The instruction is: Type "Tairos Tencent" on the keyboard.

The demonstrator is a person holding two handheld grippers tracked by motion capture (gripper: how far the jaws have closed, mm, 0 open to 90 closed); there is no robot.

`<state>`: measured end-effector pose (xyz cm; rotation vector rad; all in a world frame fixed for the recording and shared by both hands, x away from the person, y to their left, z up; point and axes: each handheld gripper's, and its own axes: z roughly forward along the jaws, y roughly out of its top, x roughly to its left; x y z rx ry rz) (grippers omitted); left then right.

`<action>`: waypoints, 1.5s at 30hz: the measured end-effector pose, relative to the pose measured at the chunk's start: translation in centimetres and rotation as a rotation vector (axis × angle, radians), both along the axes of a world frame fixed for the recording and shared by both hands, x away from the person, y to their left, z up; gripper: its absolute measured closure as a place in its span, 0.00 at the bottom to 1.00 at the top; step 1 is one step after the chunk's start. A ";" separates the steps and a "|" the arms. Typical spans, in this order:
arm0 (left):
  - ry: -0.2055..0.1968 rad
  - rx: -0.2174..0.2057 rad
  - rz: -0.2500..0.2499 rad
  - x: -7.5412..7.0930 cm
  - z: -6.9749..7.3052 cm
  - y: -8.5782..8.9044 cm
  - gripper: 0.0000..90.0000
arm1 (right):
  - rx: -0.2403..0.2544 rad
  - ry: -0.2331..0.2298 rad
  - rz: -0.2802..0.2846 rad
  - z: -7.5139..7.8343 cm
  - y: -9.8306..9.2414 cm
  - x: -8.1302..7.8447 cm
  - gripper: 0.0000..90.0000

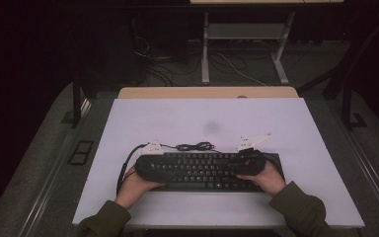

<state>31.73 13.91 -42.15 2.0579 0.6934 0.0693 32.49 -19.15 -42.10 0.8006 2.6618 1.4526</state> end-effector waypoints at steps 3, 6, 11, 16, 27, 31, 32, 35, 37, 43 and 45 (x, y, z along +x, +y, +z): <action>-0.001 -0.013 0.015 0.3 0.2 0.0 0.32 | -0.006 0.002 0.011 0.1 -0.5 -0.2 0.99; -0.007 -0.012 0.019 0.5 0.3 -0.1 0.30 | -0.012 0.006 0.016 0.0 -0.9 -0.5 0.99; -0.014 -0.008 0.023 0.8 0.6 -0.5 0.29 | -0.027 0.012 0.024 -0.3 -1.4 -0.8 0.99; -0.029 -0.011 0.033 1.0 0.6 -0.8 0.29 | -0.047 0.022 0.036 -0.8 -1.5 -1.0 0.99; -0.023 0.000 0.030 1.1 0.0 -1.1 0.29 | -0.100 0.030 0.076 -1.4 -0.9 -1.2 0.99; -0.025 0.004 0.031 1.1 0.0 -1.1 0.30 | -0.117 0.026 0.080 -1.6 -0.7 -1.3 0.99; -0.026 0.005 0.030 1.1 0.0 -1.1 0.30 | -0.118 0.026 0.080 -1.6 -0.7 -1.3 0.99; -0.025 0.005 0.031 1.0 0.0 -1.2 0.31 | -0.120 0.027 0.081 -1.6 -0.8 -1.2 0.99; -0.025 0.006 0.033 1.0 0.0 -1.2 0.32 | -0.124 0.029 0.082 -1.7 -0.8 -1.2 0.99; -0.031 0.009 0.035 1.1 0.0 -1.3 0.36 | -0.132 0.027 0.082 -1.8 -0.7 -1.2 0.99; -0.034 0.013 0.036 1.1 0.0 -1.3 0.41 | -0.134 0.026 0.082 -1.8 -0.7 -1.3 0.99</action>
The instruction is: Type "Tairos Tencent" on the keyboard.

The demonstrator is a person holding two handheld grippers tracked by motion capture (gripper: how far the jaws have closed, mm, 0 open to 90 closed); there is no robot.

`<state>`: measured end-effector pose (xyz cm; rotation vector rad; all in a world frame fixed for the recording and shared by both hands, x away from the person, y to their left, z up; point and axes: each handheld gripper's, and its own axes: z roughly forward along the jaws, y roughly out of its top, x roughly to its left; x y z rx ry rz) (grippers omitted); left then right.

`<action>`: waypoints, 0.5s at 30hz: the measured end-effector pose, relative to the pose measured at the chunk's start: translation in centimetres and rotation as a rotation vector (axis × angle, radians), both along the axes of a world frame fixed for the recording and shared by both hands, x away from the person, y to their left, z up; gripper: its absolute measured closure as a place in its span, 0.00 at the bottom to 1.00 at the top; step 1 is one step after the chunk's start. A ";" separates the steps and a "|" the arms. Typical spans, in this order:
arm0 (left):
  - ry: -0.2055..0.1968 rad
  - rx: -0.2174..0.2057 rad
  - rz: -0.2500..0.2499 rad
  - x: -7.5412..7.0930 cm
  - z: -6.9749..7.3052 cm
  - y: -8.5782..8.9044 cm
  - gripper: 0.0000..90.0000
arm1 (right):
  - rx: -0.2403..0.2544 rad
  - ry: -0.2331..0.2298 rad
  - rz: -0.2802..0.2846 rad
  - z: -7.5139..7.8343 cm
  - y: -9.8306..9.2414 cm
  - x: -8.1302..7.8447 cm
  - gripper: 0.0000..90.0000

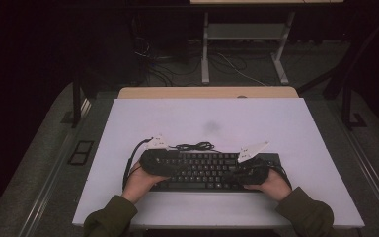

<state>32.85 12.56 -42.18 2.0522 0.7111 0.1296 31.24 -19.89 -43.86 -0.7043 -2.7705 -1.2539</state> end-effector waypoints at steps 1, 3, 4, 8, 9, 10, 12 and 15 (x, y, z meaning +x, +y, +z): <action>0.001 0.000 0.003 0.0 0.0 -0.1 0.43 | -0.001 -0.001 0.000 0.0 0.0 0.0 0.99; -0.003 0.012 0.002 0.0 -0.1 -0.2 0.50 | -0.002 -0.001 -0.001 0.0 0.0 0.0 0.99; -0.003 0.013 0.004 0.0 -0.1 -0.3 0.54 | -0.002 -0.002 -0.001 0.0 0.0 0.0 0.99; -0.001 0.029 -0.009 0.0 -0.1 -0.3 0.74 | -0.003 -0.004 0.000 0.0 0.0 0.0 0.99; 0.002 0.032 -0.012 0.0 -0.1 -0.3 0.78 | -0.002 -0.004 0.000 0.0 0.0 0.0 0.99; 0.006 0.033 -0.013 0.0 -0.1 -0.3 0.81 | -0.002 -0.004 0.000 0.0 0.0 0.0 0.99; 0.012 0.045 -0.024 0.1 -0.2 -0.3 0.89 | -0.003 -0.004 -0.001 0.0 0.0 0.0 0.99; 0.019 0.064 -0.032 0.1 -0.4 -0.4 0.98 | -0.005 -0.004 -0.001 0.0 0.0 -0.1 0.99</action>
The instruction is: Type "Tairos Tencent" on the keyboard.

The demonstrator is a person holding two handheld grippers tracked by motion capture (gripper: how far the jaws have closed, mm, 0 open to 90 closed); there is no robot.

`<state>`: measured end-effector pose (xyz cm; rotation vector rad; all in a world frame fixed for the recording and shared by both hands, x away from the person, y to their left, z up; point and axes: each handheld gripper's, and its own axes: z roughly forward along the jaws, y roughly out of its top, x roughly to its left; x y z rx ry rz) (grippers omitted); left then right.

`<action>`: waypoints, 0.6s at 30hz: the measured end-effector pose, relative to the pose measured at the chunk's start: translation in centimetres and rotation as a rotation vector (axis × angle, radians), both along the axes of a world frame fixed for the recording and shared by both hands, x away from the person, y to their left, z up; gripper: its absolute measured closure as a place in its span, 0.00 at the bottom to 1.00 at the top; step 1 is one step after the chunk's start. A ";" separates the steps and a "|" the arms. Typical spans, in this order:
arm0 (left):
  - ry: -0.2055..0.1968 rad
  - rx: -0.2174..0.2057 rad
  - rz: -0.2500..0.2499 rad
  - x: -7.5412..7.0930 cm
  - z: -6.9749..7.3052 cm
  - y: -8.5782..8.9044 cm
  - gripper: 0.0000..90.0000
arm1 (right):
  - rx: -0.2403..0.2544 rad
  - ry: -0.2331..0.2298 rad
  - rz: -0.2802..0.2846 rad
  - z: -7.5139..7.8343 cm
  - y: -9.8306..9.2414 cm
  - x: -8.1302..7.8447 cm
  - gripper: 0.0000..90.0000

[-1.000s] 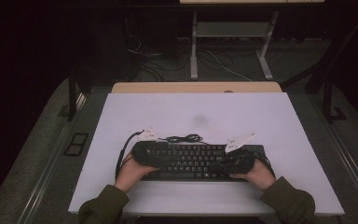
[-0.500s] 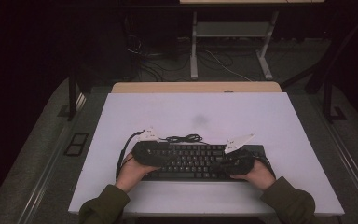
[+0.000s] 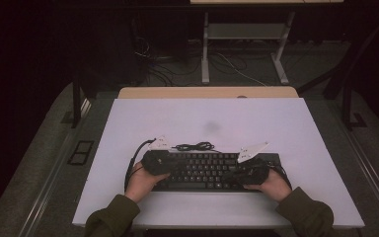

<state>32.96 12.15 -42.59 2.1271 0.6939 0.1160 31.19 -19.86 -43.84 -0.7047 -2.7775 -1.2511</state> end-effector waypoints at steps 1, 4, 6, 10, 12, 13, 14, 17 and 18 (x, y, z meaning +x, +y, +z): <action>0.003 0.007 -0.002 0.0 -0.1 0.0 0.99 | 0.000 0.000 0.000 0.0 0.0 0.0 0.99; 0.009 0.019 -0.002 0.2 -0.2 0.0 0.99 | 0.000 0.000 0.000 0.0 0.0 0.0 0.99; 0.009 0.029 -0.005 0.2 -0.4 0.0 0.99 | 0.000 0.000 0.000 0.0 0.0 0.0 0.99; 0.013 0.037 -0.001 0.2 -0.6 -0.1 0.99 | -0.001 -0.001 0.000 0.0 0.0 0.0 0.99; 0.015 0.040 0.000 0.2 -0.7 -0.2 0.99 | -0.001 -0.001 0.000 0.0 0.0 0.0 0.99; 0.014 0.045 -0.003 0.3 -0.7 -0.3 0.99 | -0.001 -0.001 0.000 0.0 0.0 0.0 0.99; 0.017 0.043 -0.002 0.2 -0.8 -0.3 0.99 | -0.001 -0.001 0.000 0.0 0.0 0.0 0.99; 0.013 0.070 -0.010 0.3 -0.9 -0.4 0.99 | 0.000 -0.001 0.000 0.0 0.0 0.0 0.99; 0.021 0.060 -0.006 0.3 -1.0 -0.4 0.99 | 0.000 -0.001 0.000 0.0 0.0 0.0 0.99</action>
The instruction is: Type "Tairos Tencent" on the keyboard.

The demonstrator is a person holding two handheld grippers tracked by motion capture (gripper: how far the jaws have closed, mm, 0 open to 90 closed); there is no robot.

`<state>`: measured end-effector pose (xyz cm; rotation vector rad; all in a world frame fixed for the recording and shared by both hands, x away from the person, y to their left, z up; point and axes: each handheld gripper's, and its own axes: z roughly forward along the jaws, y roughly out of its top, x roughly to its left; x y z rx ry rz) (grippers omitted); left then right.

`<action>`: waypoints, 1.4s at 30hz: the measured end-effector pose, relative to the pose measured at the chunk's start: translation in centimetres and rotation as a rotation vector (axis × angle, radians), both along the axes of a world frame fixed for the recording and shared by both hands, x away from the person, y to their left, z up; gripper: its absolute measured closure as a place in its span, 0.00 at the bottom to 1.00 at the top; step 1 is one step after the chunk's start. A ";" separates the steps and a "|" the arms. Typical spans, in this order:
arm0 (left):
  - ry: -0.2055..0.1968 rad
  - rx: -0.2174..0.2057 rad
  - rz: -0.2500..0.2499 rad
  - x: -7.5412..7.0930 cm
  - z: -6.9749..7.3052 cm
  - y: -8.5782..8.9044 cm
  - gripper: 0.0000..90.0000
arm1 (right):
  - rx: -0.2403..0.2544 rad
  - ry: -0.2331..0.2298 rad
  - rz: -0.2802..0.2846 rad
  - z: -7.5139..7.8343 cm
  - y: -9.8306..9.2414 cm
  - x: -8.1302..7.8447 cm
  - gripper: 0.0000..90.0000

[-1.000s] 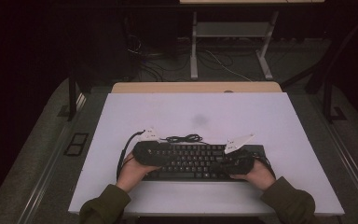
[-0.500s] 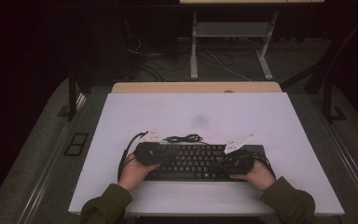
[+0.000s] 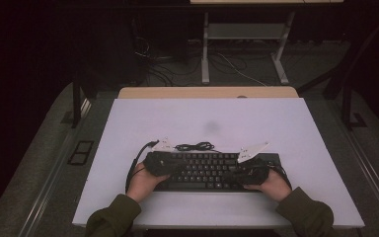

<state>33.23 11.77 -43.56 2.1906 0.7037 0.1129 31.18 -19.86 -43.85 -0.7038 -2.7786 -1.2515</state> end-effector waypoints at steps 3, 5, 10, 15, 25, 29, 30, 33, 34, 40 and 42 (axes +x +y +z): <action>-0.003 0.004 0.000 0.0 0.0 0.0 0.99 | 0.000 0.000 0.000 0.0 0.0 0.0 0.99; -0.007 0.006 0.000 0.0 0.1 0.0 0.99 | 0.000 0.000 0.000 0.0 0.0 0.0 0.99; -0.008 -0.013 0.005 -0.2 0.5 0.1 0.99 | -0.001 0.000 0.000 0.0 0.0 0.0 0.99; -0.016 -0.026 0.004 -0.3 0.8 0.3 0.99 | -0.001 0.000 0.001 0.0 0.0 0.0 0.99; -0.010 -0.088 0.036 -0.9 1.0 1.6 0.61 | 0.003 0.000 0.001 0.1 0.0 0.0 0.99; -0.011 -0.085 0.038 -1.0 0.8 1.8 0.50 | 0.027 -0.002 -0.005 0.3 -0.1 0.1 0.99; -0.012 -0.087 0.038 -1.1 0.8 1.8 0.49 | 0.032 -0.003 -0.008 0.4 -0.1 0.1 0.99; -0.019 -0.092 0.038 -1.2 1.0 2.1 0.47 | 0.068 -0.001 -0.017 0.6 -0.3 0.2 0.96; -0.021 -0.094 0.040 -1.2 1.1 2.2 0.47 | 0.076 -0.002 -0.020 0.7 -0.4 0.2 0.93; -0.024 -0.099 0.052 -1.4 1.2 2.9 0.53 | 0.117 -0.002 -0.057 0.7 -0.7 0.4 0.68; -0.025 -0.101 0.062 -1.5 1.2 3.1 0.56 | 0.132 -0.004 -0.074 0.6 -0.7 0.5 0.60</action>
